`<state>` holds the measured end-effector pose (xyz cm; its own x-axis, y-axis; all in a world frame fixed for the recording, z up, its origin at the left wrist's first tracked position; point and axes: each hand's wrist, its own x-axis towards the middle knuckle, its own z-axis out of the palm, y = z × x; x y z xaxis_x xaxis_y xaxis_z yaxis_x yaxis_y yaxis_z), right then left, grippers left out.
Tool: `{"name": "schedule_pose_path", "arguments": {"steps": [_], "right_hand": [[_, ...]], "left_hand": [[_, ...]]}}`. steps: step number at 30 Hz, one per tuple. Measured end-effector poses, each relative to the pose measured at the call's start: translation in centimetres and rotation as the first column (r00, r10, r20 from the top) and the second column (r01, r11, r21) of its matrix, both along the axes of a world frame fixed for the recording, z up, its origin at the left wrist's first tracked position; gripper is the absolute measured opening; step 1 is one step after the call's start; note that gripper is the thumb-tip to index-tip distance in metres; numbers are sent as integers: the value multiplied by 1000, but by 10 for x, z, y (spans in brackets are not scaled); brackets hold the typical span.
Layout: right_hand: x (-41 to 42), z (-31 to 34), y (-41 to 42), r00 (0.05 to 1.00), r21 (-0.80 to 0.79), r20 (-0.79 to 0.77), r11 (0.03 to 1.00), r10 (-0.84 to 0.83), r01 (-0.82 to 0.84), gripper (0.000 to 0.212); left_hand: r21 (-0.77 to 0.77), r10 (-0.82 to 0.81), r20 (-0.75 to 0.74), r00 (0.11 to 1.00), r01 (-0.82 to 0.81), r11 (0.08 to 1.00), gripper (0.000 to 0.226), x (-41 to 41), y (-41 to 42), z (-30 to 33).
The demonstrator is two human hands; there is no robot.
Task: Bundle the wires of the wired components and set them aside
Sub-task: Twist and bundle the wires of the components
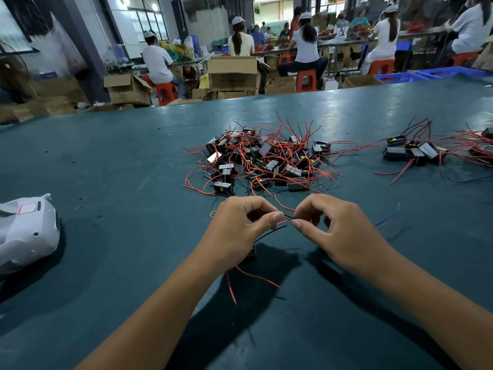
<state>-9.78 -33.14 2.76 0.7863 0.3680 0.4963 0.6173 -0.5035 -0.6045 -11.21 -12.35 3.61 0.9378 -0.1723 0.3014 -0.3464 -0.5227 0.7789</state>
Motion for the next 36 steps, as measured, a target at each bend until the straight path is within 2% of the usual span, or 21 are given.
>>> {"name": "schedule_pose_path", "arguments": {"steps": [5, 8, 15, 20, 25, 29, 31, 33, 34, 36], "right_hand": [[2, -1, -3, 999, 67, -40, 998, 7, -4, 14], [2, -2, -3, 998, 55, -68, 998, 8, -5, 14], [-4, 0, 3, 998, 0, 36, 999, 42, -42, 13], [-5, -2, 3, 996, -75, 82, 997, 39, -33, 8], [-7, -1, 1, 990, -42, 141, 999, -1, 7, 11], [-7, -1, 1, 987, -47, 160, 999, -6, 14, 11], [-6, -2, 1, 990, -48, 144, 999, 1, 6, 9], [-6, -3, 0, 992, -48, 124, 999, 1, 5, 11], [-7, -2, 0, 993, -51, 116, 999, 0, 6, 13], [-9, -1, 0, 995, -64, 99, 998, 3, 3, 18]], "left_hand": [[-8, 26, 2, 1000, -26, 1000, 17, 0, 1, 1], [-11, 75, 27, 997, -74, 997, 13, 1, 1, 0], [-46, 50, -5, 999, -50, 998, 7, 4, -1, -3], [-165, 32, -76, 997, -44, 985, 17, 5, -3, -4], [-281, 18, -153, 988, -62, 958, 20, 5, -5, -3], [-285, 19, -176, 984, -69, 956, 21, 4, -6, -1], [-212, 71, -92, 993, -90, 973, 19, 4, -6, 0], [-23, 154, 126, 980, -152, 988, 15, 2, -4, 1], [41, 151, 229, 962, -165, 985, 13, 0, -4, 2], [72, 93, 313, 945, -122, 990, 10, -4, -4, 6]]}}
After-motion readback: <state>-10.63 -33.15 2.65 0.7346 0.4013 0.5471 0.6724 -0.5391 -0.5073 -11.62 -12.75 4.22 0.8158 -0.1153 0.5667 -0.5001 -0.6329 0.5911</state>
